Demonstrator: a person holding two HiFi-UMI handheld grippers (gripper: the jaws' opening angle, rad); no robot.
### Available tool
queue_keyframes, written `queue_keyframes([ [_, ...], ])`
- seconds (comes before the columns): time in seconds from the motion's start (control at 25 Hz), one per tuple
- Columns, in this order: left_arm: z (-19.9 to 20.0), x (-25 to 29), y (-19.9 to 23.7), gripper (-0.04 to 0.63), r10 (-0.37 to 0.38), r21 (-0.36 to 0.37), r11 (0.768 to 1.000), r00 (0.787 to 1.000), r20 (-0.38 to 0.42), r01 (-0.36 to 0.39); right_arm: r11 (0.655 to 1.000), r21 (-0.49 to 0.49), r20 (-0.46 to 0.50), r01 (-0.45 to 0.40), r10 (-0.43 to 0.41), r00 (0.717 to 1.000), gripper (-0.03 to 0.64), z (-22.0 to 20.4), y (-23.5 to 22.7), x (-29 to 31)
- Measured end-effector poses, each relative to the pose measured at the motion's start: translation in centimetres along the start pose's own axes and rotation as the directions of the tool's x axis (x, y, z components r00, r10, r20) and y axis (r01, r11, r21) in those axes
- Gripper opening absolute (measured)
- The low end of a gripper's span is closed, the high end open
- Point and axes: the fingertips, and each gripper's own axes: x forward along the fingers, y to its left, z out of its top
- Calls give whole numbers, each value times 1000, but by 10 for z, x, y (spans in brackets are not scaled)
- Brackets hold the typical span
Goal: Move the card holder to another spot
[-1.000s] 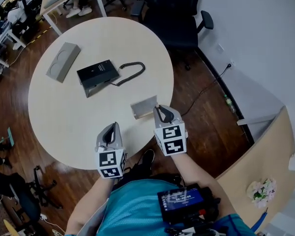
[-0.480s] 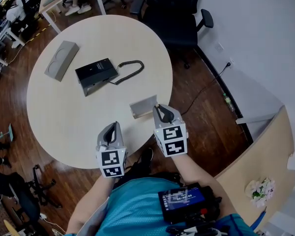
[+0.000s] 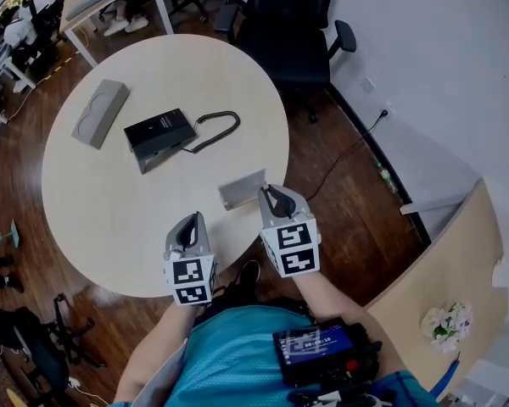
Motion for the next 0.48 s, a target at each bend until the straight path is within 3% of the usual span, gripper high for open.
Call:
queue_keyframes([
  [0.48,-13,1,27,15,64,-59,996,998,-12,-65,1000,-4,-27,-5,5,1000,35,-9,8,18],
])
